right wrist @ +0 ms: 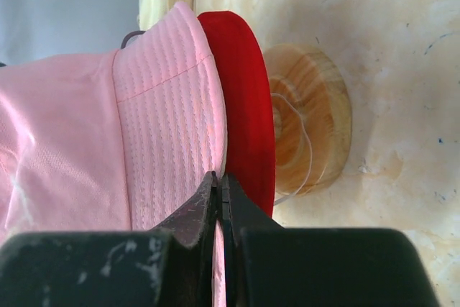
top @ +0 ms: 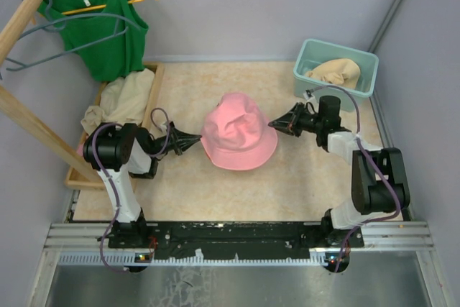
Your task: Stack the hats
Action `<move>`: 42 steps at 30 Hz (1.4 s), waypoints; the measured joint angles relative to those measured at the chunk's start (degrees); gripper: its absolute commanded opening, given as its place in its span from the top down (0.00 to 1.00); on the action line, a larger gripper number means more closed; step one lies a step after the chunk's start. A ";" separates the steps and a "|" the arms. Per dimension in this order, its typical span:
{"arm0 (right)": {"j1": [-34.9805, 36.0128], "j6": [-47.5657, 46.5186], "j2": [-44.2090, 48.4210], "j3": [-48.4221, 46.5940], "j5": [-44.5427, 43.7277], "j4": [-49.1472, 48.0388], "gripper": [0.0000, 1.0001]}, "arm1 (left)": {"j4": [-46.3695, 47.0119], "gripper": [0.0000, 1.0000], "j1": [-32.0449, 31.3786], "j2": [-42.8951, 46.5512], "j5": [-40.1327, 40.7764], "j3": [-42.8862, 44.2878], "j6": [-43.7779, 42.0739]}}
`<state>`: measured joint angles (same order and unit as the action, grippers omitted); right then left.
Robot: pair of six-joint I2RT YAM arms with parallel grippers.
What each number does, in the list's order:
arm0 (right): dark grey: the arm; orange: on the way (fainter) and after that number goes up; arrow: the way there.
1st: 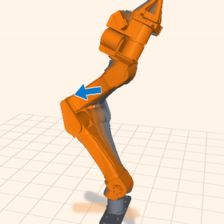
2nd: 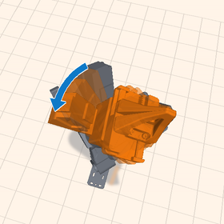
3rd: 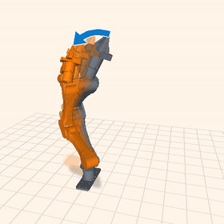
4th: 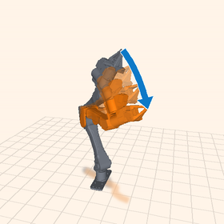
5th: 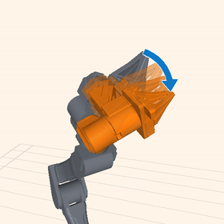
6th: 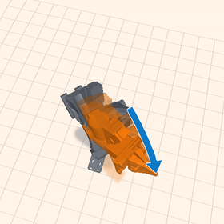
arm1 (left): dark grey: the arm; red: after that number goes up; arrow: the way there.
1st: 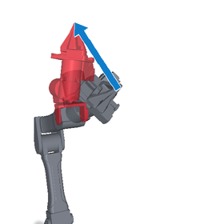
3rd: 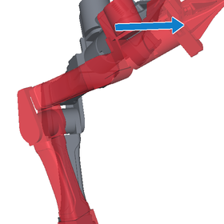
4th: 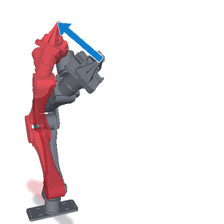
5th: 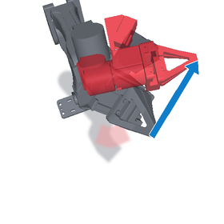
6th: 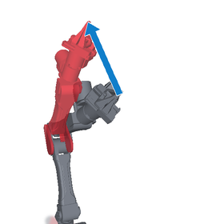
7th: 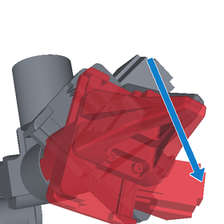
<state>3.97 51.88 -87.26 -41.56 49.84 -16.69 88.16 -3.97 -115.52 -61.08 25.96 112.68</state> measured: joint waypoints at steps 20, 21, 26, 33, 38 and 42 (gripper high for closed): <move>0.59 -15.74 2.69 -0.13 -9.90 13.53 1.00 | 0.50 1.00 -0.02 -1.18 0.13 -6.03 -5.79; 0.81 -15.98 2.69 -0.13 -10.19 13.60 1.00 | 0.55 1.00 -0.02 -1.29 0.13 -6.23 -6.23; 2.38 -17.44 2.49 -1.07 -12.48 14.49 1.00 | 0.79 1.00 -0.07 -2.10 -0.04 -7.10 -8.74; 3.78 -18.91 -0.22 -4.17 -14.32 15.54 1.00 | 0.98 1.00 -0.07 -3.08 -0.74 -7.43 -12.57; 5.75 -19.91 -3.69 -9.11 -16.48 17.70 1.00 | 0.94 1.00 -0.07 -2.75 -0.57 -7.87 -13.11; 7.45 -20.24 -9.73 -15.41 -17.27 18.62 1.00 | 0.94 0.99 -0.57 -1.97 0.04 -9.25 -13.49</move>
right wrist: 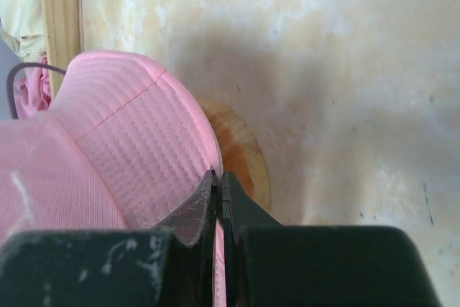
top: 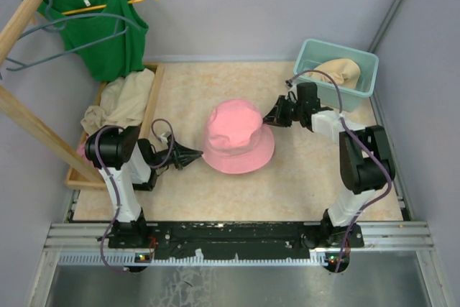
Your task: Stack the hats
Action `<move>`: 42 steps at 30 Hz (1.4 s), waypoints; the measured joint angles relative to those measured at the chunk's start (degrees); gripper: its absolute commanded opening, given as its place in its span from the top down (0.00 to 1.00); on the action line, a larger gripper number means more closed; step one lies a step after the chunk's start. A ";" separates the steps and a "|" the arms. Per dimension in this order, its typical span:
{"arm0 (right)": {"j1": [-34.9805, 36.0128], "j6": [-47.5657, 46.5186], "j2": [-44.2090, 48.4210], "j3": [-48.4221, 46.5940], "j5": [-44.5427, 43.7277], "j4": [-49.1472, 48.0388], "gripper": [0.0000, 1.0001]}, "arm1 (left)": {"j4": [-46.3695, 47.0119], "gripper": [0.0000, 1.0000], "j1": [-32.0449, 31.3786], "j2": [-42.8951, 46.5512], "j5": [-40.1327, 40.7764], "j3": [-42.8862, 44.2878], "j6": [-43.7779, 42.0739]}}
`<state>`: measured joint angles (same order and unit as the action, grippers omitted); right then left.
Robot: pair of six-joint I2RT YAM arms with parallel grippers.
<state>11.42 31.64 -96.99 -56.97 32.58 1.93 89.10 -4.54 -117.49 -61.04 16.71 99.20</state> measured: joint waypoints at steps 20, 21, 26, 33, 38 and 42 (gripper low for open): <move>1.73 -3.37 -12.66 -21.24 -4.48 9.33 0.62 | 0.11 0.78 -9.86 0.90 8.92 -2.71 -3.08; 1.51 -3.61 -12.57 -20.63 -5.25 9.20 0.60 | 0.09 0.76 -9.86 1.20 9.07 -3.13 -3.06; 0.26 -3.58 -11.21 -17.11 -7.19 9.27 0.56 | 0.09 0.74 -9.07 2.69 10.12 -5.60 -3.10; -2.03 -3.61 -6.32 -16.06 -8.13 11.63 0.48 | 0.02 0.74 -3.65 5.88 11.43 -10.32 -3.45; -2.67 -4.66 -0.07 -21.07 -10.73 16.81 0.34 | -0.28 0.75 -1.07 7.17 12.46 -10.84 -3.48; -3.67 -6.60 2.62 -30.77 -15.41 20.79 0.23 | -3.52 0.73 -0.83 11.15 13.07 -8.15 -5.90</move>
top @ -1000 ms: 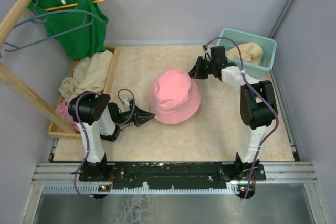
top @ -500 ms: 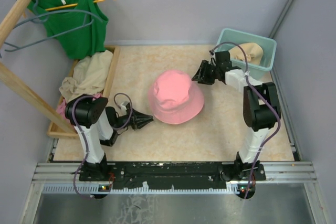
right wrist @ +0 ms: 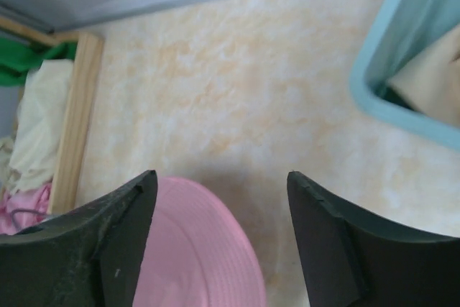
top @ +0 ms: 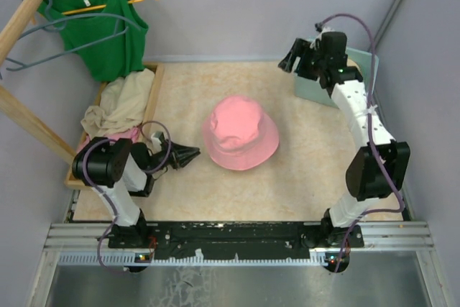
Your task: Stack the hats
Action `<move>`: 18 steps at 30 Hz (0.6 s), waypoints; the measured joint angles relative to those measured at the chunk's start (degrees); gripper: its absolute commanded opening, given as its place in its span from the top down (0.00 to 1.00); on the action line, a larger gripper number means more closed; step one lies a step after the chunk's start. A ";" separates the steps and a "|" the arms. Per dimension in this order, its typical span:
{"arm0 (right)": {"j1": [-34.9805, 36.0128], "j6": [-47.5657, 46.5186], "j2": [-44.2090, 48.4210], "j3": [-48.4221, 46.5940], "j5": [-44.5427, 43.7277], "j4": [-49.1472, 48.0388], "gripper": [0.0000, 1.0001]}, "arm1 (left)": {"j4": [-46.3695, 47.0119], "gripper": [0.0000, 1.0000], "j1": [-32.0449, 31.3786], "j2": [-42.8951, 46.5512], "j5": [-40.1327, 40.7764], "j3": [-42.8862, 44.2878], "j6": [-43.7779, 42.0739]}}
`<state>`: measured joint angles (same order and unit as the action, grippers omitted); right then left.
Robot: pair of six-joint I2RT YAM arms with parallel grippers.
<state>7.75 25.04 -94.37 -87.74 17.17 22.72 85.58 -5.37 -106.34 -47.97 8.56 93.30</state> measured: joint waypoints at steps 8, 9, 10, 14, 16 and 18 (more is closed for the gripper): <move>-6.34 -4.59 -4.76 -17.84 -17.75 11.78 0.15 | -34.18 0.66 0.00 14.23 1.70 21.62 -21.29; -7.50 -4.81 -6.03 -18.93 -19.15 12.94 0.15 | -37.68 0.66 0.00 14.19 1.95 24.57 -23.74; -8.74 -4.98 -7.69 -19.98 -20.37 14.27 0.15 | -40.35 0.66 0.00 14.01 2.01 26.77 -25.75; -13.81 -5.07 -15.02 -22.34 -22.16 18.03 0.14 | -44.98 0.66 0.07 11.41 1.92 31.10 -29.18; -16.02 -5.35 -19.85 -24.85 -22.21 20.33 0.14 | -45.07 0.66 0.07 8.96 1.81 31.43 -29.27; -17.53 -5.60 -24.55 -28.55 -22.23 22.21 0.14 | -44.57 0.66 0.09 6.23 1.51 31.50 -28.81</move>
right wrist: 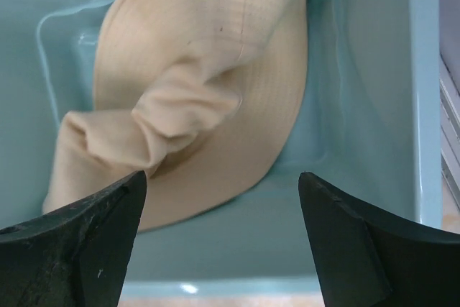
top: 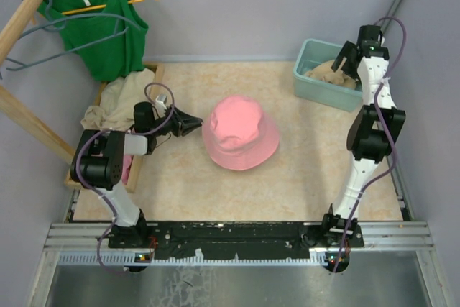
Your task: Stack the hats
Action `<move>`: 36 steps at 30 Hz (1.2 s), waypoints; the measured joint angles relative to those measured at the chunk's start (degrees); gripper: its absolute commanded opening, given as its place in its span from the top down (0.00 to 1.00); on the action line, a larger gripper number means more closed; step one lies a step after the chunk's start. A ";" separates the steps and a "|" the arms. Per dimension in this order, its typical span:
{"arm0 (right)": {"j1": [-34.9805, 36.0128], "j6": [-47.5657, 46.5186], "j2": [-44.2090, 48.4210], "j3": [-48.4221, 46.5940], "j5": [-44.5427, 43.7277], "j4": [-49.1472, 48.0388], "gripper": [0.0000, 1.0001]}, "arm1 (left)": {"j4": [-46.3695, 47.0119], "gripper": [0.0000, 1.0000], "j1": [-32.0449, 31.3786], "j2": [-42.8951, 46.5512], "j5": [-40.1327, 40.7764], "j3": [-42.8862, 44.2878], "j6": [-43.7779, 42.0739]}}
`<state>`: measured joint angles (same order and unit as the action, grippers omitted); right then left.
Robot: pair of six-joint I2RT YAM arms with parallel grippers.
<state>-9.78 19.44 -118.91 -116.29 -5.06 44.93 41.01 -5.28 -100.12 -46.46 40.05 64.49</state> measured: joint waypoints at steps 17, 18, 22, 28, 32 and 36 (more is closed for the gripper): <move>-0.57 -1.22 -21.49 -17.16 -0.20 2.01 0.22 | 8.15 0.67 0.24 -14.01 -0.57 4.20 5.79; -0.57 -1.20 -21.64 -16.52 -0.44 0.68 0.30 | 8.26 0.68 0.24 -14.38 -0.59 4.50 5.95; -0.48 -0.76 -21.64 -14.03 -1.22 -5.46 0.95 | 8.17 0.69 0.24 -15.23 -0.59 5.75 6.08; -0.35 0.07 -21.11 -13.44 -1.75 -8.55 1.00 | 2.27 0.70 0.24 -15.17 -0.55 10.86 2.27; -0.35 0.15 -16.63 -11.93 -0.63 -8.37 1.00 | -7.43 0.69 0.24 -13.86 -0.20 17.14 -3.98; -0.37 1.84 -5.97 -7.37 3.19 -8.85 1.00 | -16.13 0.67 0.26 -10.36 0.85 22.84 -10.25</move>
<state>-10.15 21.28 -124.88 -123.66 -1.87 36.07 24.88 -5.02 -110.48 -45.60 62.89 54.24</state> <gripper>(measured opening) 0.033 0.314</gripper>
